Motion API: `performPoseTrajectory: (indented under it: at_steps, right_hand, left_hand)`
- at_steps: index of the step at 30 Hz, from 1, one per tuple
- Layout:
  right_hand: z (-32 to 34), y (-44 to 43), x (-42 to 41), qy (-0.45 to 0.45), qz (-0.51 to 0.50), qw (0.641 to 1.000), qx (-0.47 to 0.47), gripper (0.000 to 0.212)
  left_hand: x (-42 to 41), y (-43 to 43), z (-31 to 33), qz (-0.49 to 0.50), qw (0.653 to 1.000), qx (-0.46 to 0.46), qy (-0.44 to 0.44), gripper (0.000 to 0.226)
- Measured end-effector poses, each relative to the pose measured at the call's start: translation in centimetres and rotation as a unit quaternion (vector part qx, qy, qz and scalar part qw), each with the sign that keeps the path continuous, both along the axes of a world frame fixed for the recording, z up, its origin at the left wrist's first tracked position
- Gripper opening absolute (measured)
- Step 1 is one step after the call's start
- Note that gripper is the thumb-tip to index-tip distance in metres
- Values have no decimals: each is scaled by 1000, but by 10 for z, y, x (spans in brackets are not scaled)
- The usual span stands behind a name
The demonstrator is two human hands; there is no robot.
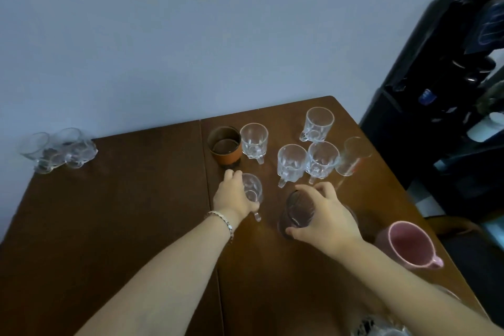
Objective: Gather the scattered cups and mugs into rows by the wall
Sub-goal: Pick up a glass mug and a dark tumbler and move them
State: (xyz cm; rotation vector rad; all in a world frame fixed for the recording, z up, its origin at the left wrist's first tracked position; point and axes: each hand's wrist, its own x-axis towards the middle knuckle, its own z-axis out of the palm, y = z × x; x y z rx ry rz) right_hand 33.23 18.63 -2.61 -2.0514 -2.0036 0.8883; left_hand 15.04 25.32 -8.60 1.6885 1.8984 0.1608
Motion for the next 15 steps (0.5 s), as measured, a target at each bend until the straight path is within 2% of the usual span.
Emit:
performPoseTrajectory:
  at_steps: [4, 7, 11, 15]
  right_hand:
    - [4, 9, -53, -9, 38, 999, -25, 91]
    - [9, 20, -106, -9, 58, 998, -29, 93]
    - [12, 39, -181, -8, 69, 998, -7, 92]
    - [12, 71, -249, 4, 64, 998, 3, 89]
  left_hand:
    - [-72, -20, 13, 18, 999, 4, -44, 81]
    - [-141, -27, 30, 43, 998, 15, -44, 83]
    - [-233, -18, 48, 57, 998, 26, -5, 84]
    - [-302, 16, 54, 25, 997, 50, 46, 88]
